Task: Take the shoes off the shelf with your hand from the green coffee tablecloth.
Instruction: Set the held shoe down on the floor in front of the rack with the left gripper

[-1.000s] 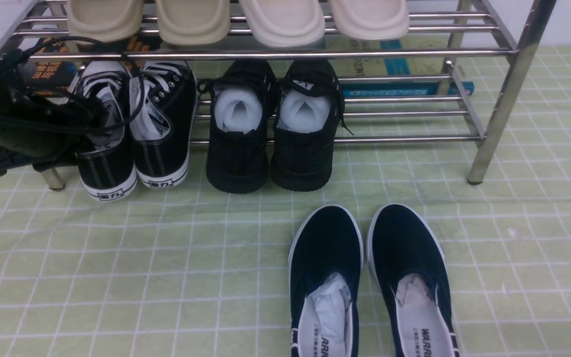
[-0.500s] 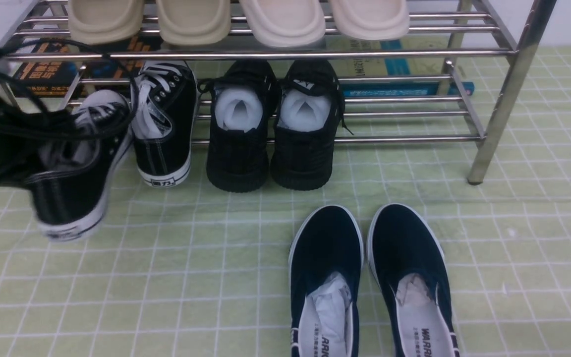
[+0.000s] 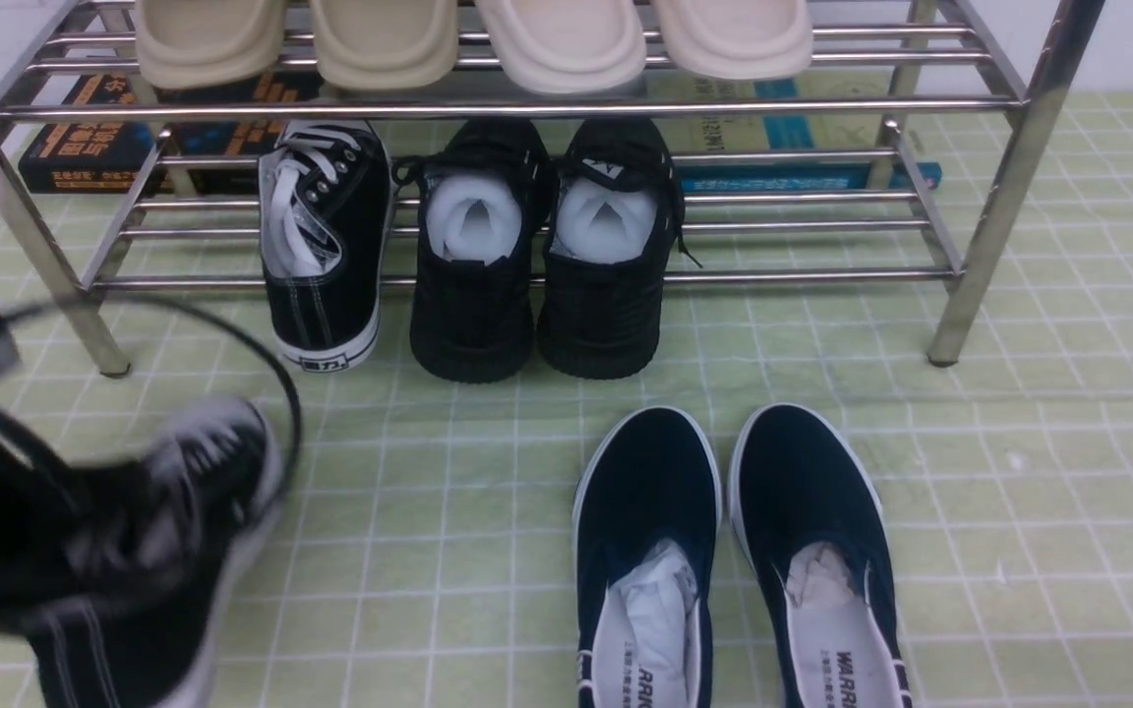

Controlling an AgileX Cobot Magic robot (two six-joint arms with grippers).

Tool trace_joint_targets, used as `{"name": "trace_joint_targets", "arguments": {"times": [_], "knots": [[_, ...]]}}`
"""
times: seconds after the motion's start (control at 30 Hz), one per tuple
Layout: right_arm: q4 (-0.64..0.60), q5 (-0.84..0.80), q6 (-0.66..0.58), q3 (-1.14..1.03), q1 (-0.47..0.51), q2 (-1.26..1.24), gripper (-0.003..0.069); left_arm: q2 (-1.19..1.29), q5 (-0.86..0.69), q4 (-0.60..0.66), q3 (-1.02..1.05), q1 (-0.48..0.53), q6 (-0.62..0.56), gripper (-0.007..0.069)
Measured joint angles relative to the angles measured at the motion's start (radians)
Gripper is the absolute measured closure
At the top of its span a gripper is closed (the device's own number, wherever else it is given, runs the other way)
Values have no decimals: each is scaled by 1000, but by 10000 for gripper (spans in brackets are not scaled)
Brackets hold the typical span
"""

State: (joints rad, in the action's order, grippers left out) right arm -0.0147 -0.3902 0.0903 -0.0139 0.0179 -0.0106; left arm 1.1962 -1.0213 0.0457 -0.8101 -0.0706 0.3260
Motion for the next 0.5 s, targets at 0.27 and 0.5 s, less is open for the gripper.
{"name": "trace_joint_targets", "arguments": {"times": [0.27,0.5], "knots": [[0,0,0,0,0,0,420,18,220,-46,76,-194,146,615],[0,0,0,0,0,0,420,79,298,-121,77,-271,316,615]]}}
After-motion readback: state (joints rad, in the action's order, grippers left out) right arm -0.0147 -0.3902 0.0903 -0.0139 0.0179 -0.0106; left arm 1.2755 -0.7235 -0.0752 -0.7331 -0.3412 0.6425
